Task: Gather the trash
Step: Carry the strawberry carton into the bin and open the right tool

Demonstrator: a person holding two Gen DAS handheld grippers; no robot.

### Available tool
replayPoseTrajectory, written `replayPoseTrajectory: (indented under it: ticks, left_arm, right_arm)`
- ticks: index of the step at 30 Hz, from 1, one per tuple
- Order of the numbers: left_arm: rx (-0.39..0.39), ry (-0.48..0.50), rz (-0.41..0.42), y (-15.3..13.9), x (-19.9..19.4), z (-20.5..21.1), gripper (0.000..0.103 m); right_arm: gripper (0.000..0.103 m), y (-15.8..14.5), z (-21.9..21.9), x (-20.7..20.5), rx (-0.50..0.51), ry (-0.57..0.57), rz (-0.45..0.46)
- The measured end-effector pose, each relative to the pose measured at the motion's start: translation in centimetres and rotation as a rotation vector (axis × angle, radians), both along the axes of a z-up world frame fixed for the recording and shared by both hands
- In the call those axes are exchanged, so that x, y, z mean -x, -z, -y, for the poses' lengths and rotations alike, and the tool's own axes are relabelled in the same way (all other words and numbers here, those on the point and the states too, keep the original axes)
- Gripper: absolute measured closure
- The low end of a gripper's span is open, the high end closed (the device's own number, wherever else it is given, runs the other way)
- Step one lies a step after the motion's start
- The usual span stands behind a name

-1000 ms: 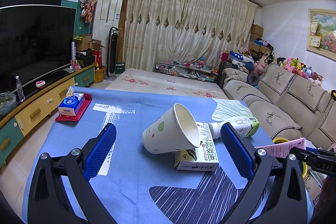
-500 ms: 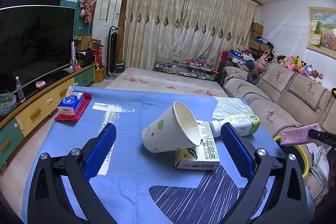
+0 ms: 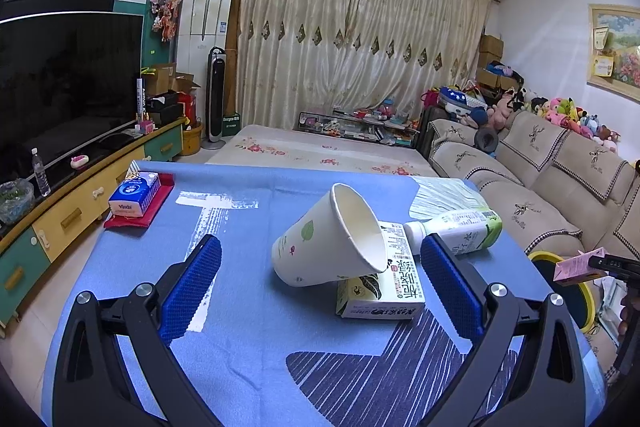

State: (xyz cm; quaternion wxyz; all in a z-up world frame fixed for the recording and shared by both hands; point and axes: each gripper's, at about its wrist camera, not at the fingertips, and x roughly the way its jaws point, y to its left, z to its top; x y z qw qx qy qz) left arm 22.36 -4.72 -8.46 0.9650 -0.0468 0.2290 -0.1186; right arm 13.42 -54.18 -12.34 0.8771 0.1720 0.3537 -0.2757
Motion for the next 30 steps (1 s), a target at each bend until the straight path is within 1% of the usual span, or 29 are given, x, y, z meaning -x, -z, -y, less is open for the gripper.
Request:
replayPoseTrajectory:
  ticks: [2, 5, 9, 13, 15, 17, 20, 24, 27, 29, 30]
  left_arm:
    - [-0.002, 0.001, 0.000, 0.0, 0.0, 0.0, 0.005]
    - [-0.001, 0.001, -0.001, 0.0, 0.0, 0.0, 0.005]
    - [-0.006, 0.001, -0.003, 0.1, -0.1, 0.1, 0.005]
    - [-0.025, -0.007, -0.009, 0.4, -0.1, 0.4, 0.005]
    - [-0.036, -0.018, -0.016, 0.5, -0.2, 0.6, 0.005]
    - [-0.042, -0.029, -0.029, 0.5, -0.5, 0.7, 0.005]
    - [-0.072, -0.047, -0.049, 0.3, -1.0, 1.0, 0.005]
    - [-0.153, -0.069, -0.048, -0.5, -2.1, 2.1, 0.005]
    - [-0.191, -0.073, -0.062, -0.9, -3.4, 2.9, 0.005]
    - [-0.212, -0.065, -0.090, -0.8, -4.7, 3.6, 0.007]
    - [-0.220, -0.061, -0.106, -0.6, -5.4, 3.9, 0.011]
  right_arm:
    - [0.053, 0.6, 0.3, -0.2, 0.000, 0.016, -0.012]
    - [0.048, 0.8, 0.2, -0.1, -0.003, 0.021, -0.014]
    - [0.047, 1.0, -0.5, 0.1, 0.010, 0.007, -0.018]
    - [0.046, 0.9, -1.4, 0.3, 0.006, -0.013, -0.008]
    - [0.043, 0.8, -1.8, 0.5, -0.005, -0.023, 0.008]
    - [0.042, 0.8, -2.1, 0.7, -0.018, -0.037, 0.015]
    - [0.042, 0.8, -2.2, 0.9, -0.032, -0.050, 0.029]
    - [0.042, 0.9, -1.9, 1.3, -0.052, -0.052, 0.043]
    - [0.042, 0.9, -1.7, 1.4, -0.066, -0.050, 0.049]
    - [0.042, 1.0, -1.6, 1.5, -0.073, -0.051, 0.051]
    - [0.042, 1.0, -1.6, 1.6, -0.076, -0.051, 0.052]
